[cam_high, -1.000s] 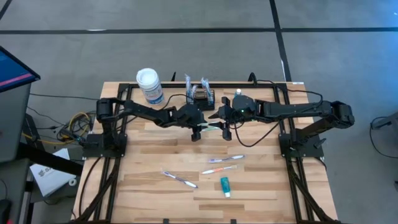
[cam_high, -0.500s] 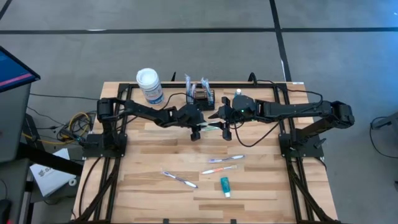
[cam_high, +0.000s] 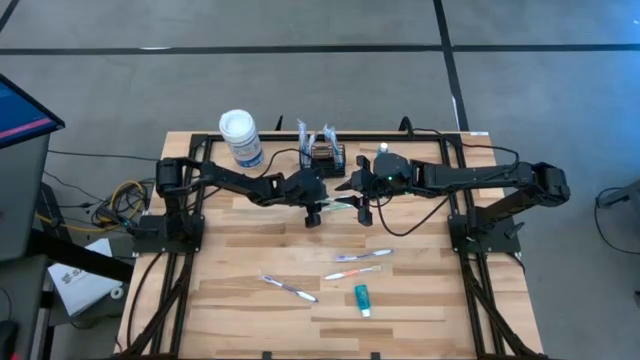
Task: Pick & Place toothbrushing station
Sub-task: Put the top green toothbrush into the black wire organizer
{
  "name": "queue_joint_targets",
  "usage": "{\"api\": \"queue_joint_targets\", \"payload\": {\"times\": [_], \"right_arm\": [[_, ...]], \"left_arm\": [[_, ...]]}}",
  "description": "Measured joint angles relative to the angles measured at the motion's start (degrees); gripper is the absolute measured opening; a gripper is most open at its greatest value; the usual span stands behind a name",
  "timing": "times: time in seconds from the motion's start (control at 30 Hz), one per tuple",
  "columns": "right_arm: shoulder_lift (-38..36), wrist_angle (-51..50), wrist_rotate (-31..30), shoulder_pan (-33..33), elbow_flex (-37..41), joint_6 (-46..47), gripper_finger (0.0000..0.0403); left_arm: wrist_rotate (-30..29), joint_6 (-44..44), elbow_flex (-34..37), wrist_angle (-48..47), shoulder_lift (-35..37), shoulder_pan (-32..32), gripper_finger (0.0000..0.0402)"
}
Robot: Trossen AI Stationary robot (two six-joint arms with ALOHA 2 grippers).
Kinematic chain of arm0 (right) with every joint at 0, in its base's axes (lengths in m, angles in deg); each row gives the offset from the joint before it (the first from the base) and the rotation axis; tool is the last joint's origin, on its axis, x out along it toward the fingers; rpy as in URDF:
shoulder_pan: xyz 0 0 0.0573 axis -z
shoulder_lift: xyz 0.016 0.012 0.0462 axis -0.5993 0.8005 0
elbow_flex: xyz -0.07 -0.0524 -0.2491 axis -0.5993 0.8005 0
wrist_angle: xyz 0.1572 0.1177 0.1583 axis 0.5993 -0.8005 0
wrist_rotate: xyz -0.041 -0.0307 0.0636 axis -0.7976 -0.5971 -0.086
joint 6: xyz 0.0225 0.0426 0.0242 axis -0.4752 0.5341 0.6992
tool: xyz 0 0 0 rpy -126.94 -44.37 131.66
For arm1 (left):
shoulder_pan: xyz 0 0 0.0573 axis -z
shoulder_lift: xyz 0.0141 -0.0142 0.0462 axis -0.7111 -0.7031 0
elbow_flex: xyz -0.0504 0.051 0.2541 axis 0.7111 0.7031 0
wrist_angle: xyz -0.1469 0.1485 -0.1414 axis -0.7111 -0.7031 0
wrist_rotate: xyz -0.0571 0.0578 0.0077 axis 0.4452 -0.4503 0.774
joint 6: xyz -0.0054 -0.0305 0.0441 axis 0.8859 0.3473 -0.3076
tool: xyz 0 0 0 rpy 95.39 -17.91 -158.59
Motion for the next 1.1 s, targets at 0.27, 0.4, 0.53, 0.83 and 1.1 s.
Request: {"api": "queue_joint_targets", "payload": {"times": [0.27, 0.4, 0.53, 0.83, 1.1], "right_arm": [[0.0, 0.0, 0.0, 0.0, 0.0, 0.0, 0.0127], [0.0, 0.0, 0.0, 0.0, 0.0, 0.0, 0.0127], [0.0, 0.0, 0.0, 0.0, 0.0, 0.0, 0.0127], [0.0, 0.0, 0.0, 0.0, 0.0, 0.0, 0.0127], [0.0, 0.0, 0.0, 0.0, 0.0, 0.0, 0.0127]], "left_arm": [[-1.3, -0.1, 0.0, -0.4, 0.0, 0.0, 0.0113], [-1.3, -0.1, 0.6, -1.0, 0.0, 0.0, 0.0113], [-2.8, -0.1, 1.8, -1.2, 0.0, 0.0, 0.0113], [-5.6, -0.1, 2.2, -1.5, 0.0, 0.0, 0.0113], [-3.6, -0.1, 2.2, -2.8, 0.0, 0.3, 0.0113]]}}
